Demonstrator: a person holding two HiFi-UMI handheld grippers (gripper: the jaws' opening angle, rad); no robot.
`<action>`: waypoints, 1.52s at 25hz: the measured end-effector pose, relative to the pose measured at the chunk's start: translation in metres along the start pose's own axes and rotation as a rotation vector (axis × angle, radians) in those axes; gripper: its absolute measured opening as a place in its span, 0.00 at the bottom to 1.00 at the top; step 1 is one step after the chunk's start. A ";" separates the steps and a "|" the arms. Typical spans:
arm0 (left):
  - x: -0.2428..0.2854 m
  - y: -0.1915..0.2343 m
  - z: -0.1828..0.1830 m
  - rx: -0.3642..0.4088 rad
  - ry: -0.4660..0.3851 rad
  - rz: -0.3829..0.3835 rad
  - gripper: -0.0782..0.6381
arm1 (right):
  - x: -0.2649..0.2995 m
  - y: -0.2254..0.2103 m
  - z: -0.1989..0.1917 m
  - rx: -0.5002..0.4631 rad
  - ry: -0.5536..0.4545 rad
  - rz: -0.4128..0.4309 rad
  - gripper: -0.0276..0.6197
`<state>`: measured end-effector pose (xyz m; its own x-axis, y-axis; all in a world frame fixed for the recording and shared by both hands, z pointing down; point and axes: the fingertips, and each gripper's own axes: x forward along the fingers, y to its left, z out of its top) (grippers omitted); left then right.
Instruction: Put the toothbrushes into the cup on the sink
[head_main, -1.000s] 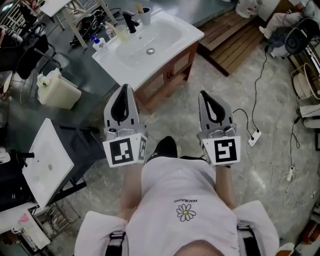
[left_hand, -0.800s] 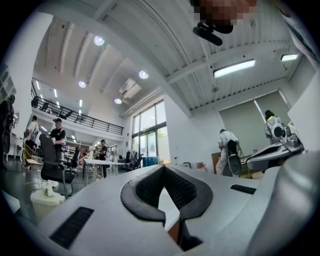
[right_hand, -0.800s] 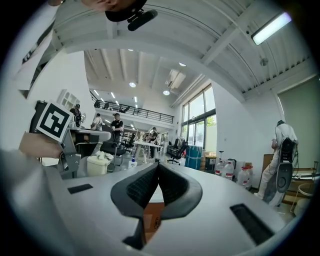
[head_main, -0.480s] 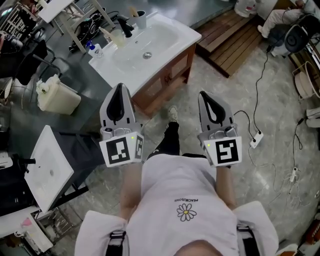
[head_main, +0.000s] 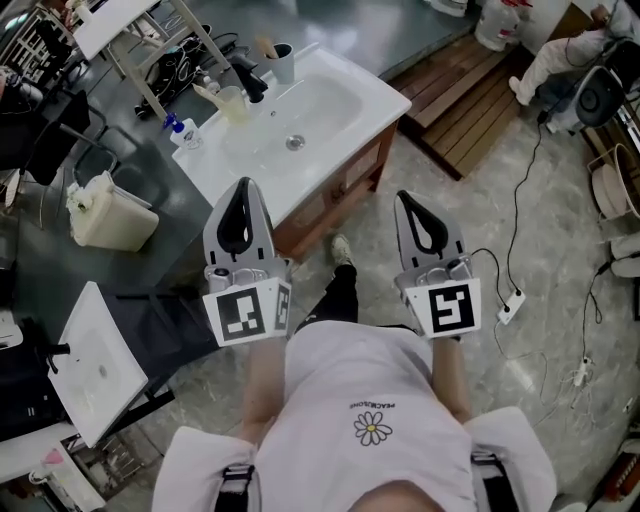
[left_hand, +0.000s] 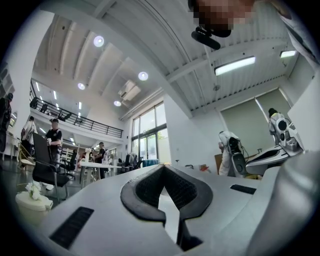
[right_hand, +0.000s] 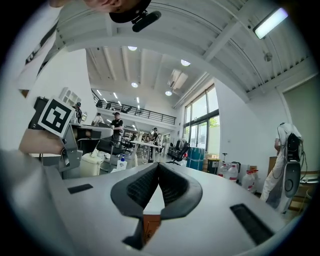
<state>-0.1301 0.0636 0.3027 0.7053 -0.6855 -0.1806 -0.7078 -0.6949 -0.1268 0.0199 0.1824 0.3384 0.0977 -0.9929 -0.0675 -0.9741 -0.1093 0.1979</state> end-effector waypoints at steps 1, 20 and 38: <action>0.012 0.003 -0.003 0.002 0.004 0.004 0.13 | 0.014 -0.005 -0.001 -0.003 -0.002 0.007 0.06; 0.216 0.120 -0.046 -0.021 0.047 0.197 0.13 | 0.301 -0.055 -0.006 -0.033 -0.015 0.226 0.06; 0.229 0.158 -0.058 -0.001 0.089 0.483 0.13 | 0.400 -0.057 -0.011 0.025 -0.028 0.403 0.06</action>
<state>-0.0786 -0.2155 0.2976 0.2969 -0.9454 -0.1348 -0.9549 -0.2931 -0.0479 0.1164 -0.2095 0.3108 -0.2988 -0.9542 -0.0157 -0.9378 0.2905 0.1901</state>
